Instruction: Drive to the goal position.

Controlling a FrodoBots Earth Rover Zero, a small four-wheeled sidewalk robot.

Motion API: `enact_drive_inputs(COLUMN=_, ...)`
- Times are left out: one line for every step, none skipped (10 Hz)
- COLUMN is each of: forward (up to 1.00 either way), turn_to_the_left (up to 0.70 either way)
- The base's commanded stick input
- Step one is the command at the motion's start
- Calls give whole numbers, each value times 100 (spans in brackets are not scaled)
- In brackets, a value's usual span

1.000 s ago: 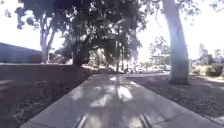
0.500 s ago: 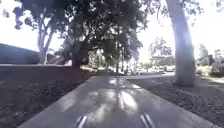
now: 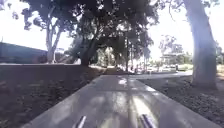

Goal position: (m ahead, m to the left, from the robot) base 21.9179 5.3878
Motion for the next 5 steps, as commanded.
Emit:
enact_drive_inputs(forward=100, turn_to_the_left=0)
enact_drive_inputs(forward=100, turn_to_the_left=0)
enact_drive_inputs(forward=100, turn_to_the_left=0)
enact_drive_inputs(forward=100, turn_to_the_left=0)
enact_drive_inputs(forward=100, turn_to_the_left=0)
